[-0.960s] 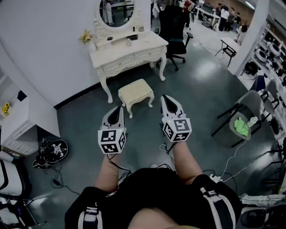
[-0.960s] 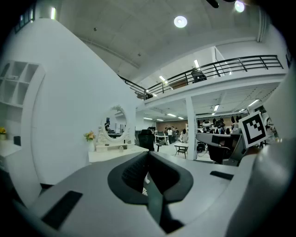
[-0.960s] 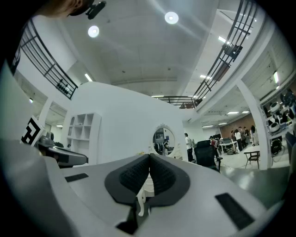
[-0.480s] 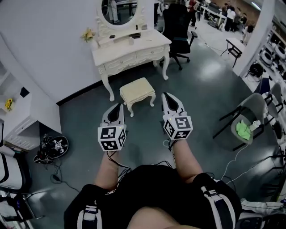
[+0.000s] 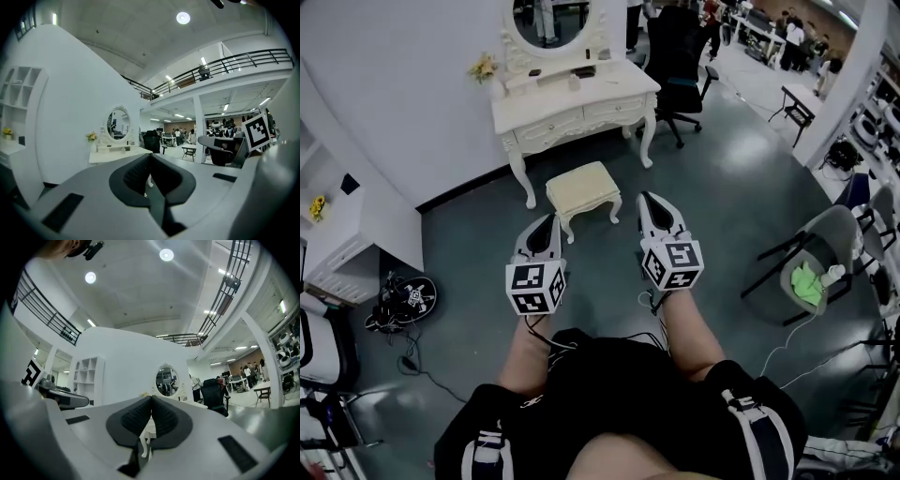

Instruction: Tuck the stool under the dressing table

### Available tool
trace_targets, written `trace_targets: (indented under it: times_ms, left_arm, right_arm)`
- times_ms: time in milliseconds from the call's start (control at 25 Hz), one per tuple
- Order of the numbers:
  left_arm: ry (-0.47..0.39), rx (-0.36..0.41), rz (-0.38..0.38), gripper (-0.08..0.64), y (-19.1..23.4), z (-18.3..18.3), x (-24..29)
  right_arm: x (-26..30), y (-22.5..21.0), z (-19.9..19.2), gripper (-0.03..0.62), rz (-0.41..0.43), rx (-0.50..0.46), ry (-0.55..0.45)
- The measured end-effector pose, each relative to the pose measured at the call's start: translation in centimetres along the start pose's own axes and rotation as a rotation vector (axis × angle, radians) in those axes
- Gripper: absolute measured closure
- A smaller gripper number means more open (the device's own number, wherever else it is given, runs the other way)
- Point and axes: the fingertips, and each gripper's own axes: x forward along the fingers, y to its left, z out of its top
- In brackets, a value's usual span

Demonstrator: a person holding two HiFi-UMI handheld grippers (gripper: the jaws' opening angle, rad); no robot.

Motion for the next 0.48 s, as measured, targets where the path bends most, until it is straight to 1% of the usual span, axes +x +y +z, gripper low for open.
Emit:
trace_targets:
  times_ms: [200,480]
  left_arm:
    - [0.004,-0.006,-0.002,0.541,0.5,-0.1,2.5]
    - [-0.012,-0.002,-0.039,0.541,0.9,-0.4,7.2]
  right_arm:
    - [1.6,-1.5,-0.8,0.578,-0.006,0.006,0.007]
    - [4.6,-4.1,-2.0,0.578,-0.028,-0.022,0.006]
